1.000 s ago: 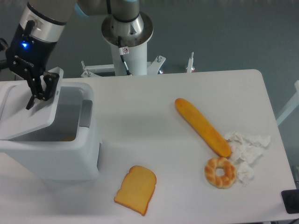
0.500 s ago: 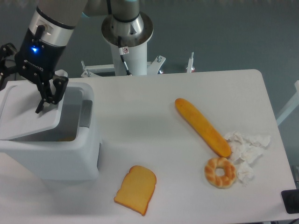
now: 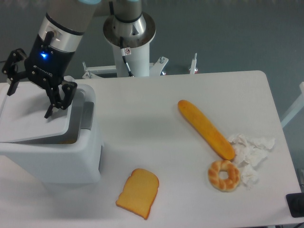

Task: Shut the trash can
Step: 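Press the lid down onto the trash can rim with the gripper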

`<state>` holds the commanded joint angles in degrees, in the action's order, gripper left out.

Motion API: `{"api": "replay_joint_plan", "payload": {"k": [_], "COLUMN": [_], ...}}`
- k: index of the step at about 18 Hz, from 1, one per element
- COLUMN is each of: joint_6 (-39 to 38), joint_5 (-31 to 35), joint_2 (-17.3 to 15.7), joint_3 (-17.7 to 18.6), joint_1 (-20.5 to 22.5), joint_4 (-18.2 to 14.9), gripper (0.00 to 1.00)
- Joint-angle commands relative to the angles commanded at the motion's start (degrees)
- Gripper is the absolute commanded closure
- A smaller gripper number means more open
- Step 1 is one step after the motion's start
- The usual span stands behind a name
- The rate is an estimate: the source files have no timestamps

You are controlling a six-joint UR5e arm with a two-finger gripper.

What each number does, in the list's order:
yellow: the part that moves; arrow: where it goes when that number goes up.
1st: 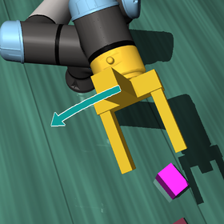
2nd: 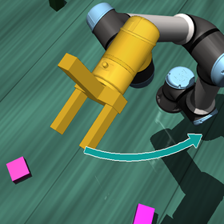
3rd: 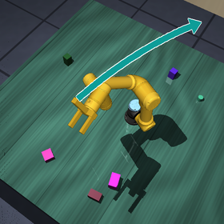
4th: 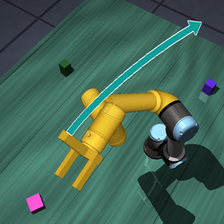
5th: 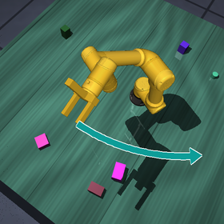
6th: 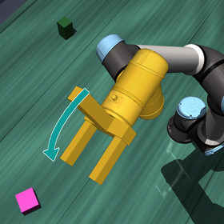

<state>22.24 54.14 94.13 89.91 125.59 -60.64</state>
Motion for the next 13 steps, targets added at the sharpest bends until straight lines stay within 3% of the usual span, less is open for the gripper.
{"api": "replay_joint_plan", "payload": {"k": [13], "joint_6": [0.18], "joint_5": [2.64], "joint_2": [-0.79], "joint_3": [2.29], "joint_1": [0.70], "joint_4": [-0.18], "gripper": [0.00]}}
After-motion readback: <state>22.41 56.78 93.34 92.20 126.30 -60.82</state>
